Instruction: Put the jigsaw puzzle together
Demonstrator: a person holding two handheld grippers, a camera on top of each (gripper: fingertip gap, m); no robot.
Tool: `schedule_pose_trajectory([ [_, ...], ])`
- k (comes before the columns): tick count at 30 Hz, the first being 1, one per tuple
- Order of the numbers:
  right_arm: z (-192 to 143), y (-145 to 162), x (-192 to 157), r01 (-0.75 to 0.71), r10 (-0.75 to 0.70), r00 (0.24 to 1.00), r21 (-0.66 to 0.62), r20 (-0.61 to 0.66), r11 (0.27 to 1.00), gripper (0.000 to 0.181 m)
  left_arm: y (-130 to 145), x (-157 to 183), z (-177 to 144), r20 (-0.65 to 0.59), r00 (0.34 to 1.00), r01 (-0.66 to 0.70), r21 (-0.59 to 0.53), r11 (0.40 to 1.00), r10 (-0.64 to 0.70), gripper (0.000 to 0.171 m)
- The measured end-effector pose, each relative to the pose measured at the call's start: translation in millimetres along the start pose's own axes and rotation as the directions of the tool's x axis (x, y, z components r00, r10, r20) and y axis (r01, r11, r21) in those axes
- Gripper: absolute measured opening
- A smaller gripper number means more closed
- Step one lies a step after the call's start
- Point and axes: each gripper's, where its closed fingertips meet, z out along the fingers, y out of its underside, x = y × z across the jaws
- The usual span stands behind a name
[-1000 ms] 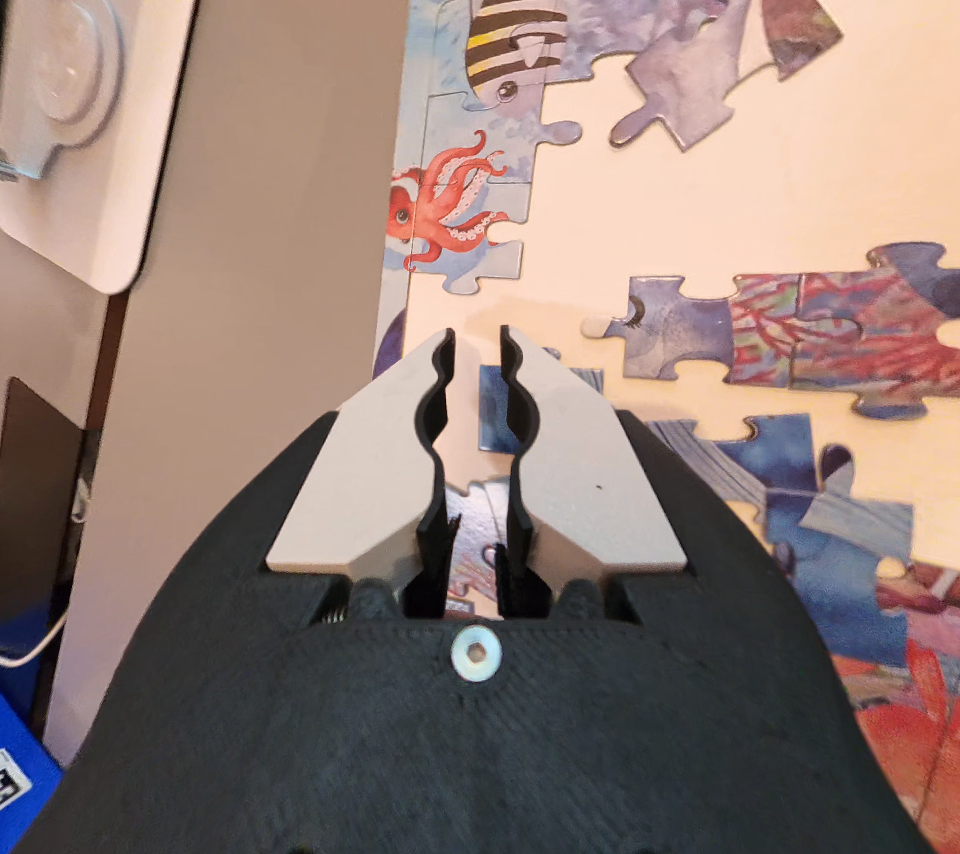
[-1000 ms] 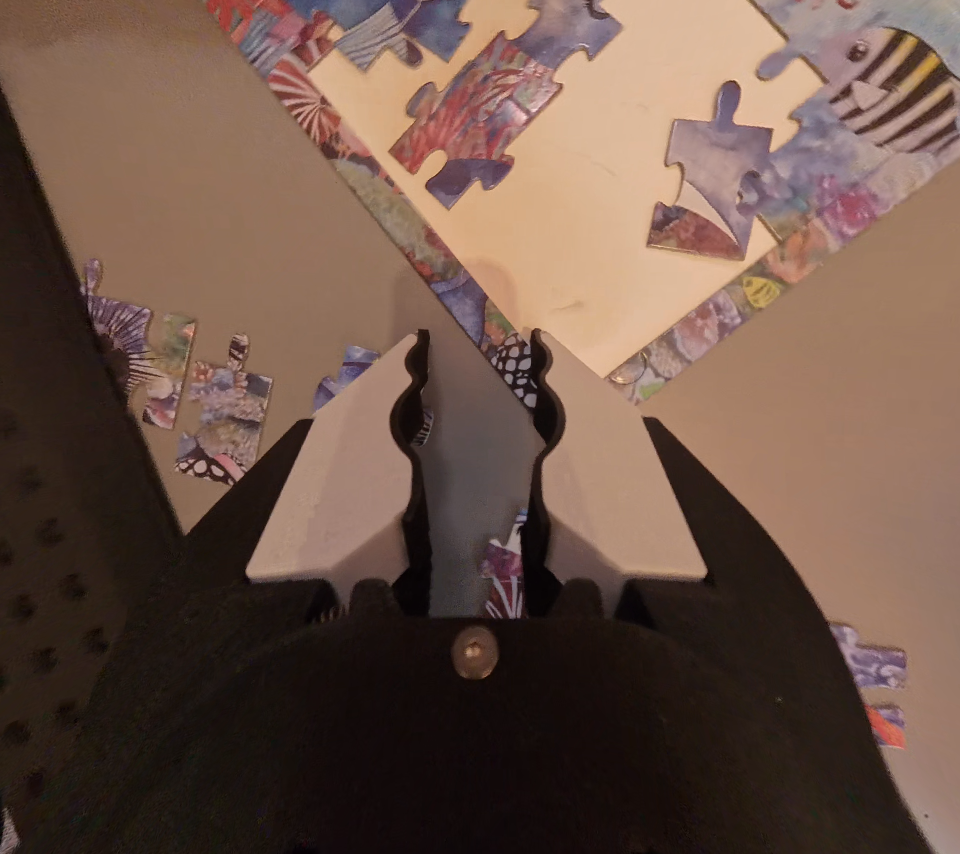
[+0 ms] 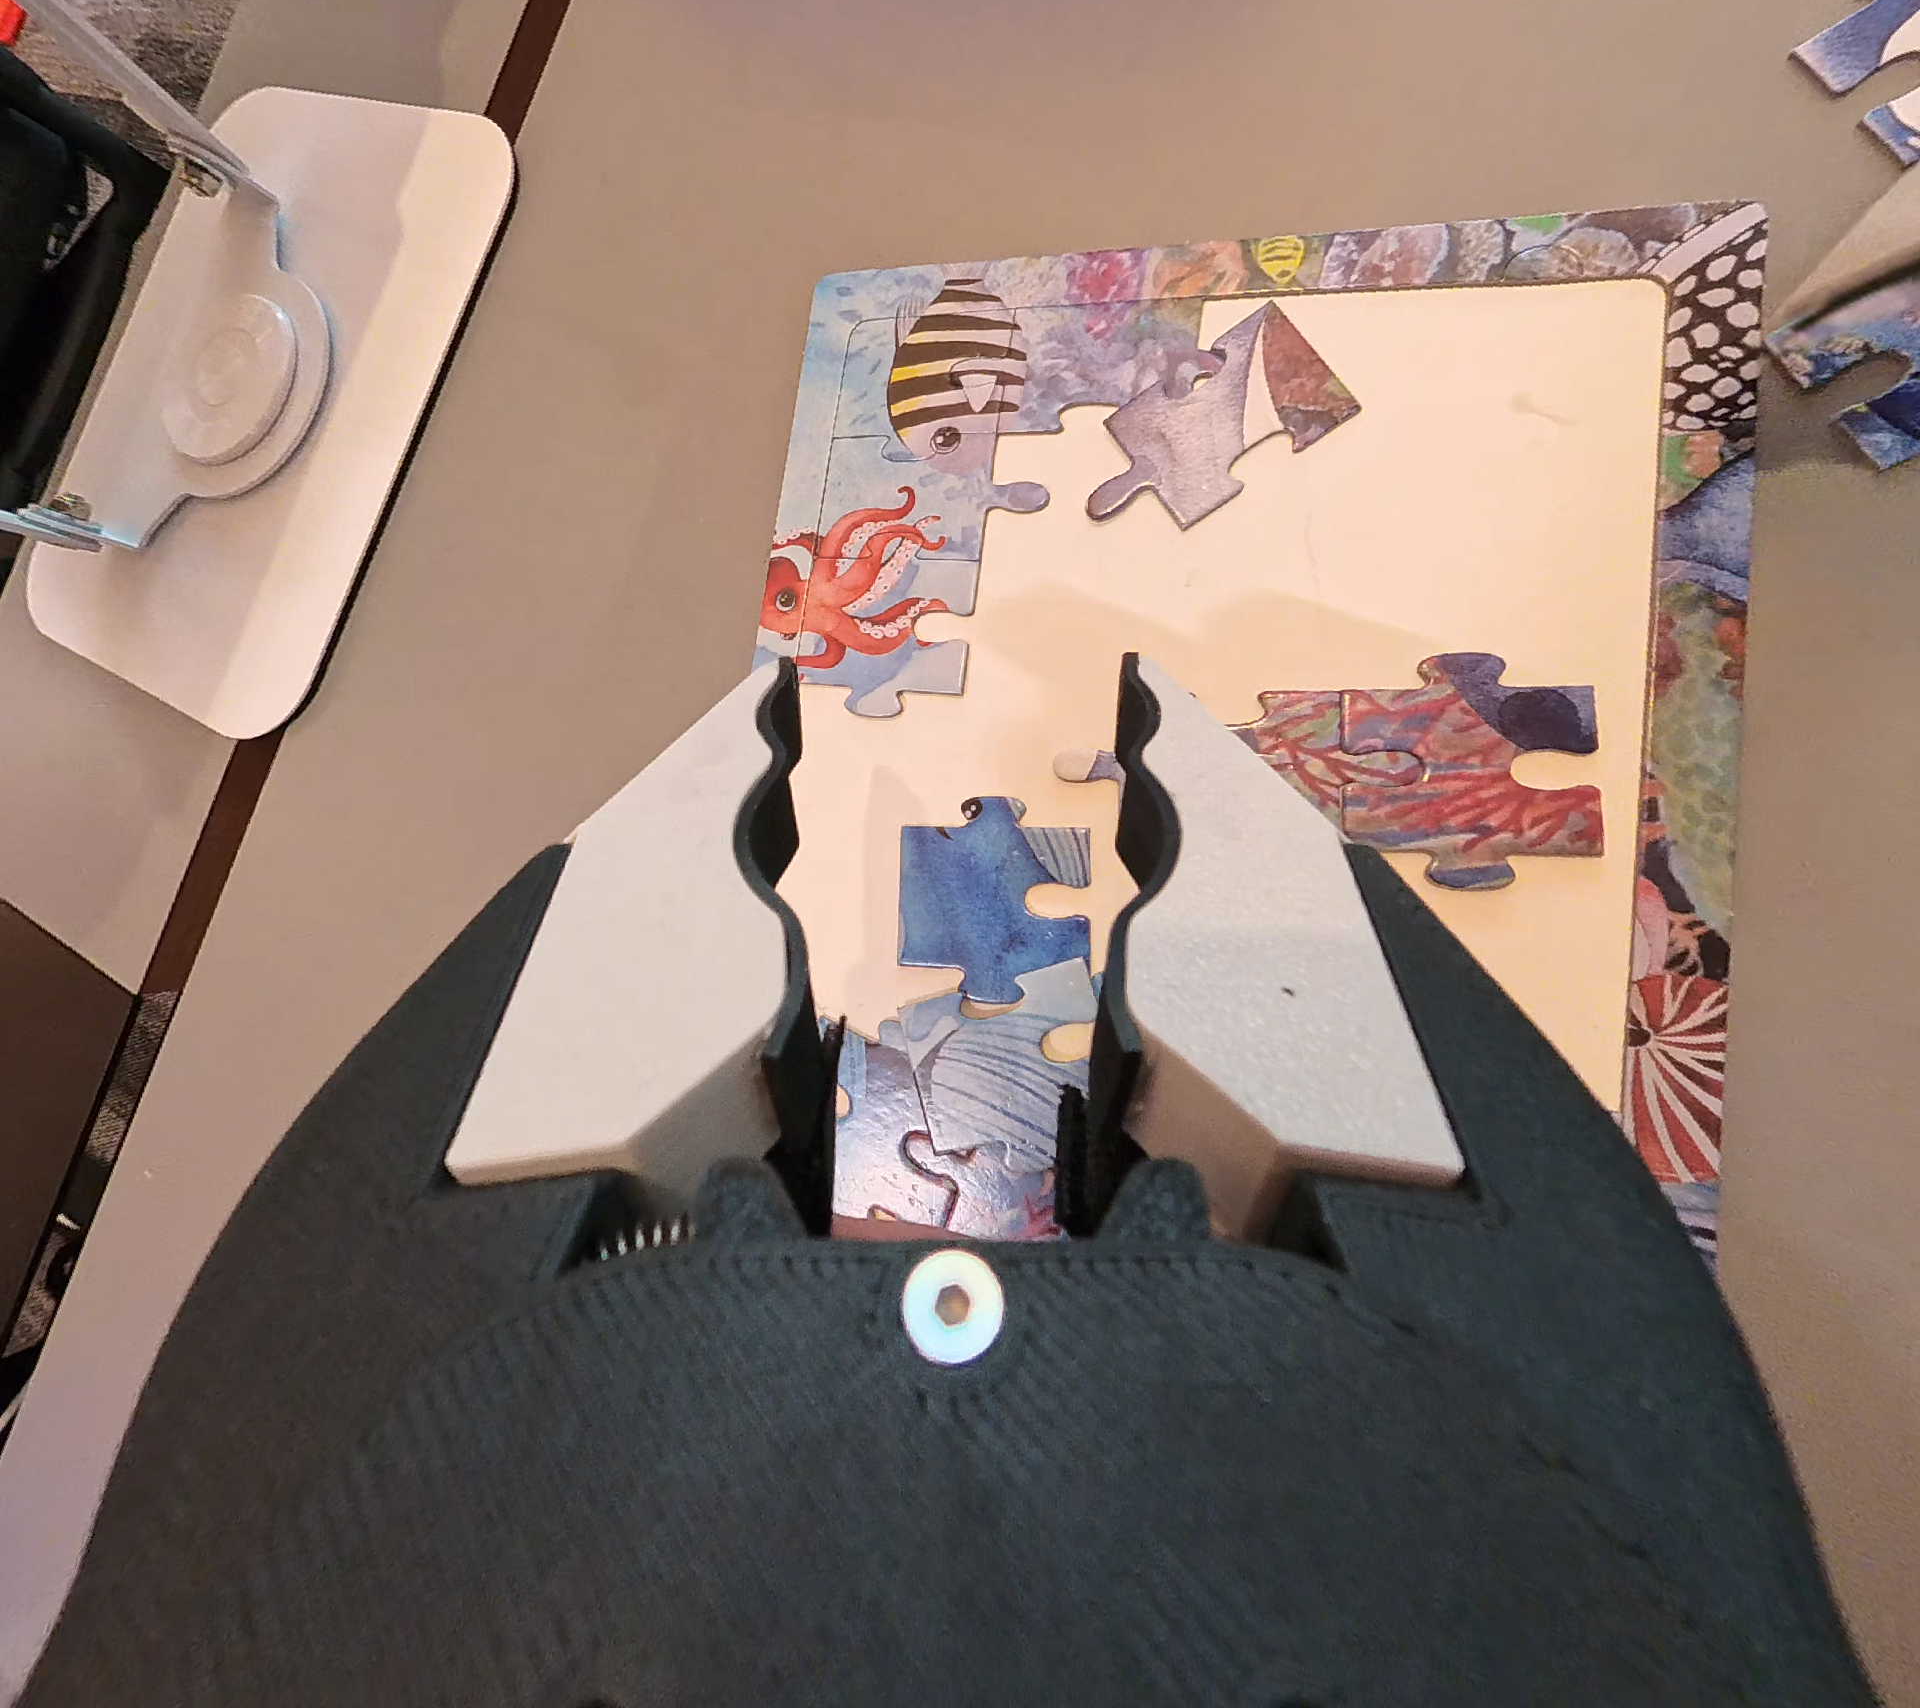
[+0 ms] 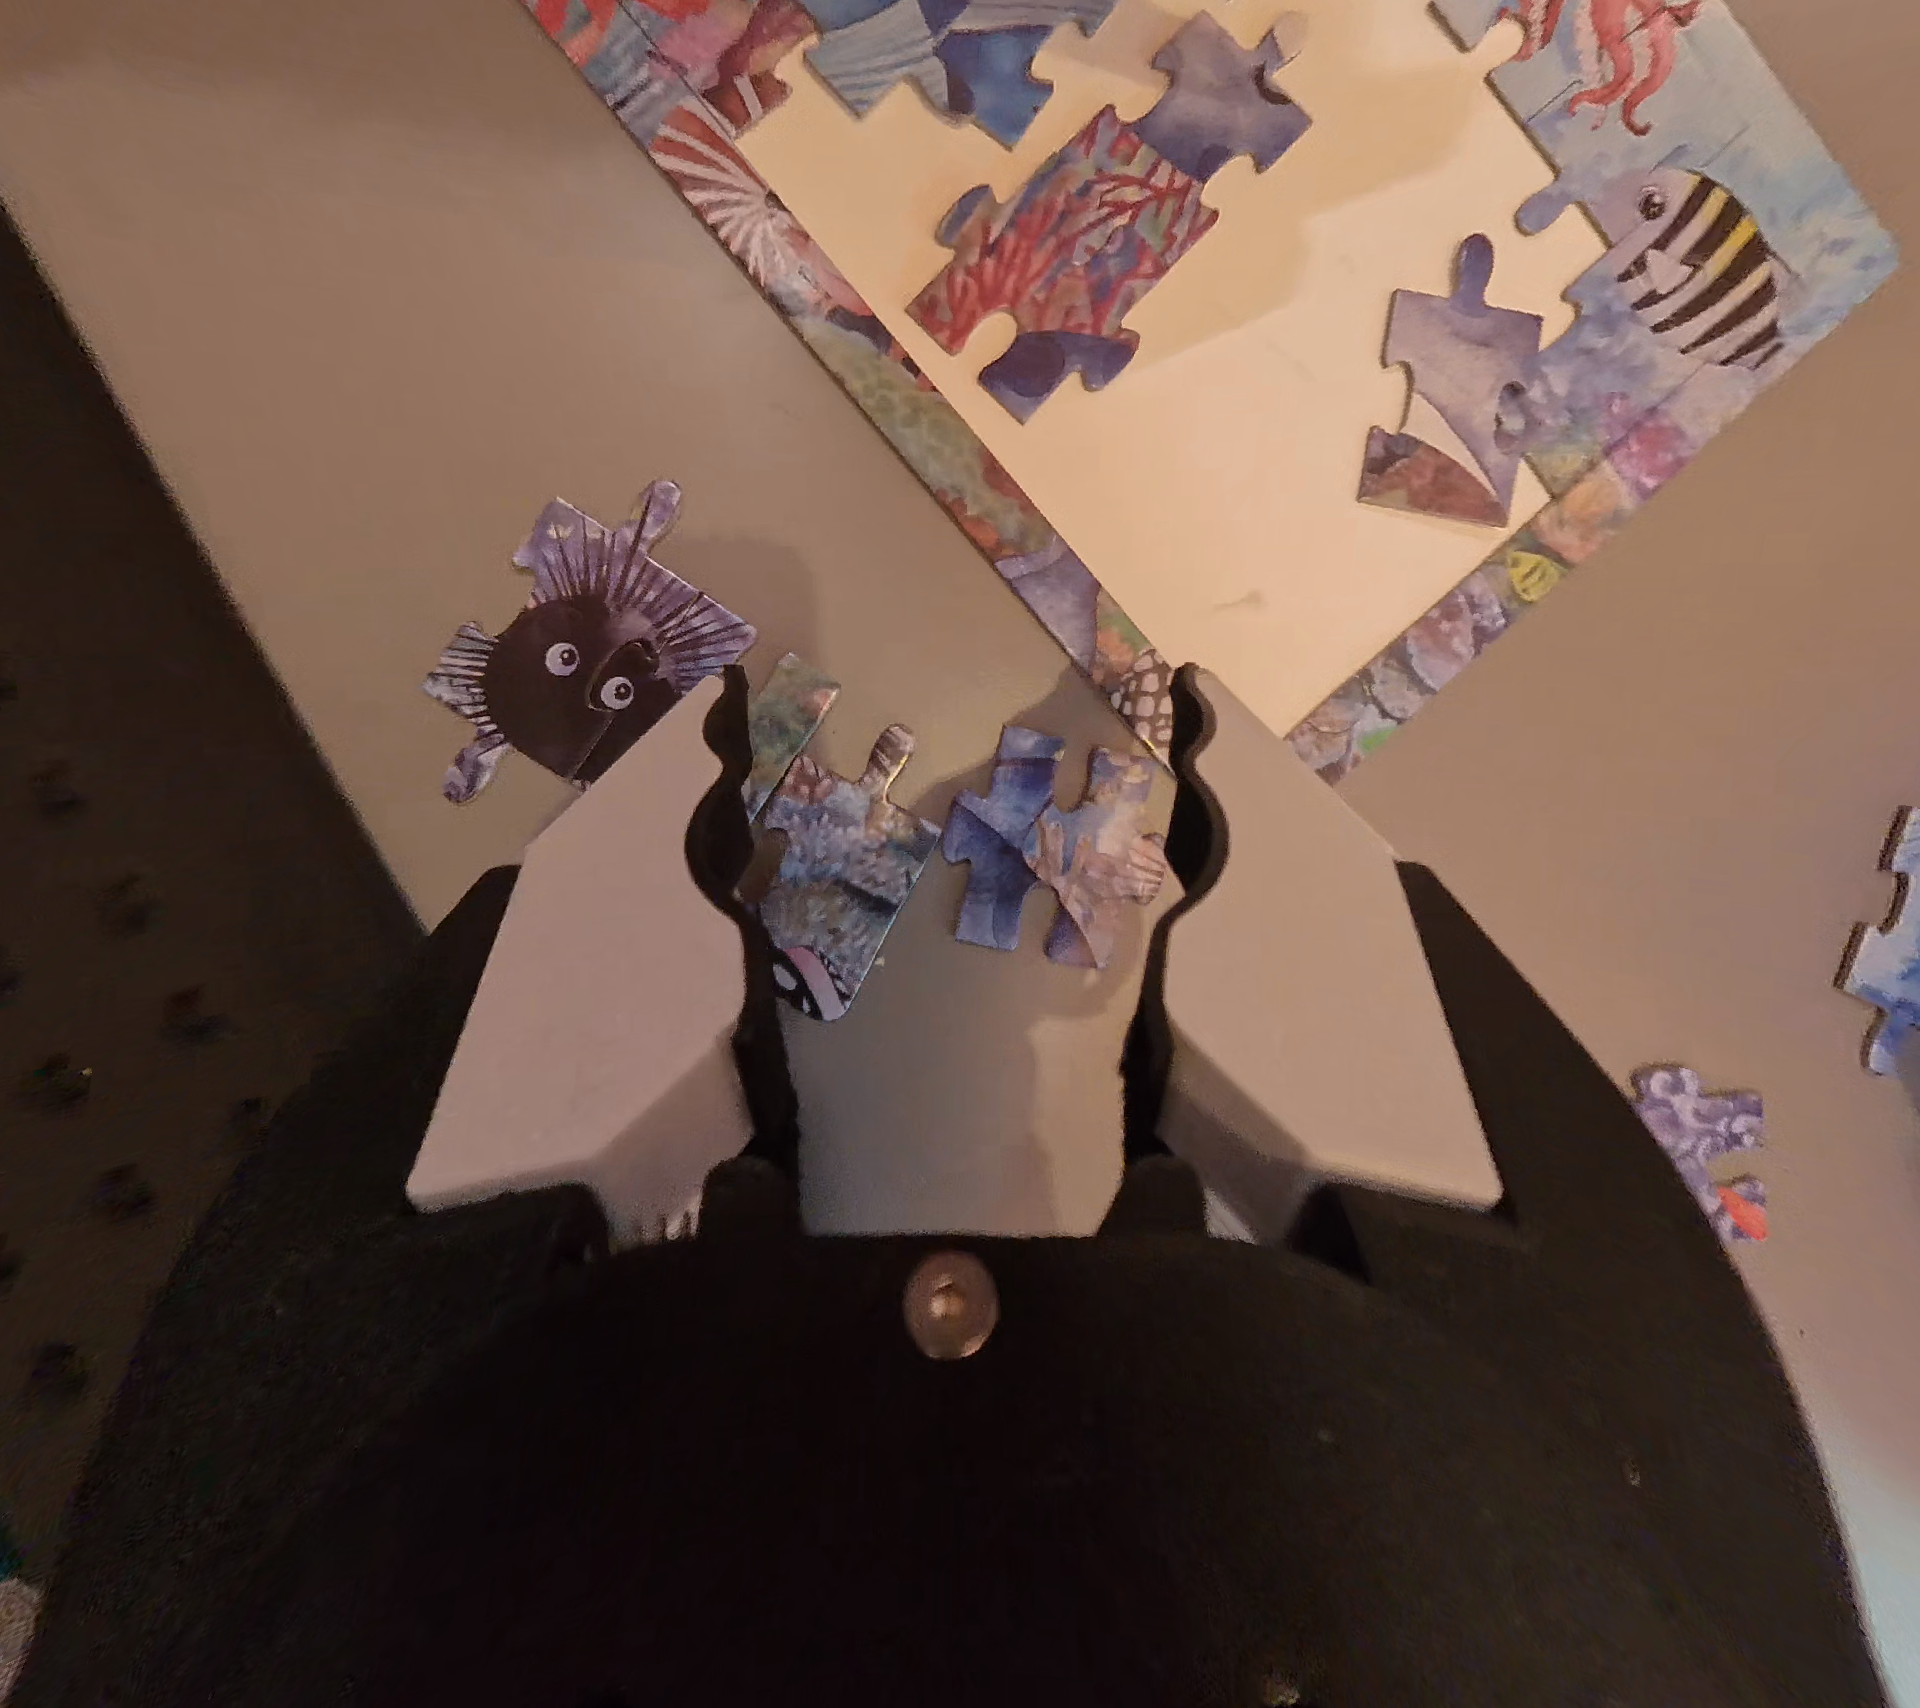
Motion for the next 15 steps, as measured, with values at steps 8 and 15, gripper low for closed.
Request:
schedule_pose_trajectory([
  [8,-49,58,-6,-0.05,0.054,0.99,-0.038,0.129,0.998,0.078,-5,7,4,-0.014,1.0,-0.014,0.008,1.0,0.014,0.06],
  [15,-52,109,-14,-0.002,0.025,0.99,-0.164,0.137,0.986,0.088,-8,17,8,-0.026,0.999,-0.039,0.001,0.999,0.039,0.062],
])
